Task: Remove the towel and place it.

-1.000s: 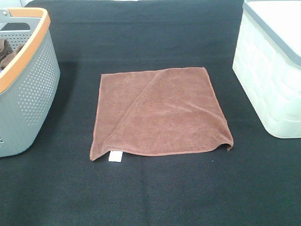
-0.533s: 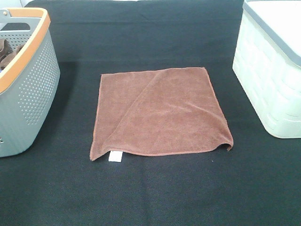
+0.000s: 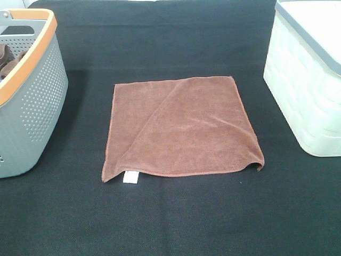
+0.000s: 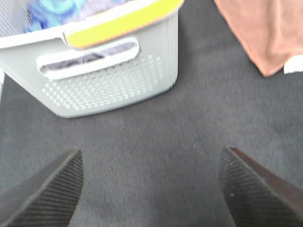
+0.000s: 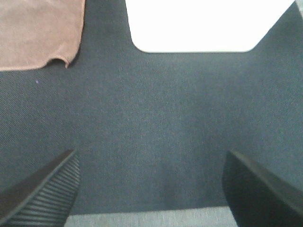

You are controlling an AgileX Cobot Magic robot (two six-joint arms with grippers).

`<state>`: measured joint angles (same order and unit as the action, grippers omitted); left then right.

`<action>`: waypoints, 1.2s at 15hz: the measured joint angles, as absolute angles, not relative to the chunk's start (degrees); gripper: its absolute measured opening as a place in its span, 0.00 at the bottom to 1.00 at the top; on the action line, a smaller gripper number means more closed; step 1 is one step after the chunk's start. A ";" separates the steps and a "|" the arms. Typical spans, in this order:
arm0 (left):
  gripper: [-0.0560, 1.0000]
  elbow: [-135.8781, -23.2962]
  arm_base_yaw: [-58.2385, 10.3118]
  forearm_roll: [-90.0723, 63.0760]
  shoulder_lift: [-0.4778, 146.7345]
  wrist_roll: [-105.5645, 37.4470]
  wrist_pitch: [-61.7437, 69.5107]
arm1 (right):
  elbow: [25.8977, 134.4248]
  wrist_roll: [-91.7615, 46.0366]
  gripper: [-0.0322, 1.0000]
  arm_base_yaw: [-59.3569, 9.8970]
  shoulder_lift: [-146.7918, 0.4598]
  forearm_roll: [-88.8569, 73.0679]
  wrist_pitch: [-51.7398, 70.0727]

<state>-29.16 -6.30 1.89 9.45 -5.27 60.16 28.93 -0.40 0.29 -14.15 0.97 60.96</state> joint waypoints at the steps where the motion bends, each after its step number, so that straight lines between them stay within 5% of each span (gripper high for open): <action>1: 0.77 -29.16 -5.56 1.89 6.88 -5.27 60.16 | 28.88 -0.40 0.78 0.29 -11.29 0.92 60.96; 6: 0.77 -29.16 -4.01 1.89 0.17 -5.27 60.16 | 28.82 -0.34 0.78 0.29 0.00 0.92 61.02; 18: 0.77 -29.16 -4.01 1.89 -0.29 -5.27 60.16 | 28.82 -0.34 0.78 0.29 0.40 0.92 61.02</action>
<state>-29.16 -4.01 1.89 -0.29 -5.27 60.16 28.82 -0.34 0.29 0.40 0.92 61.02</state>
